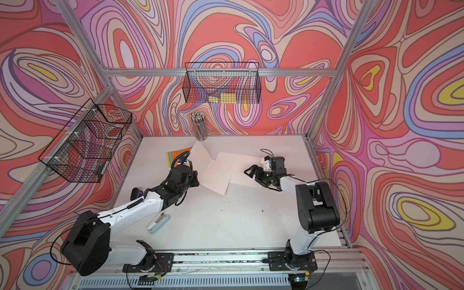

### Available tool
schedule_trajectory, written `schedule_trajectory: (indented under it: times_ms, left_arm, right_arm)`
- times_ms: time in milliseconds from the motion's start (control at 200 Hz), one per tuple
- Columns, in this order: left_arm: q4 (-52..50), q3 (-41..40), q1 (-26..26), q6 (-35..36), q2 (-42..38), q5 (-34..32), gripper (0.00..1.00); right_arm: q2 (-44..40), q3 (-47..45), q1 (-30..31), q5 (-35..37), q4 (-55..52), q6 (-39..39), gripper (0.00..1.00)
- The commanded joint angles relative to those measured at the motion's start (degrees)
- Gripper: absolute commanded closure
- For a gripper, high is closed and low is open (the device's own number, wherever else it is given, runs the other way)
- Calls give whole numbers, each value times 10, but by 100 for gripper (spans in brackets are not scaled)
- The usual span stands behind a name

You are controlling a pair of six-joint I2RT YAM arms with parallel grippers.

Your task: Close the notebook

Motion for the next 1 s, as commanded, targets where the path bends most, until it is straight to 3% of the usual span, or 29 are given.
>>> schedule_trajectory:
  times_ms: [0, 105, 351, 631, 997]
  left_arm:
    - [-44, 23, -18, 77, -16, -76, 100]
    - [-41, 22, -42, 112, -17, -119, 100]
    - [-22, 20, -86, 171, 4, -152, 100]
    - [21, 0, -135, 205, 46, -153, 100]
    - [27, 20, -211, 277, 129, -176, 100]
  right_arm:
    - [-10, 5, -1, -4, 12, 6, 2]
    - [-11, 3, -1, -2, 8, 4, 2]
    - [-6, 11, -1, -1, 4, 5, 2]
    - [10, 83, -1, 0, -52, -19, 2]
    - [0, 92, 19, 15, -31, 10, 2]
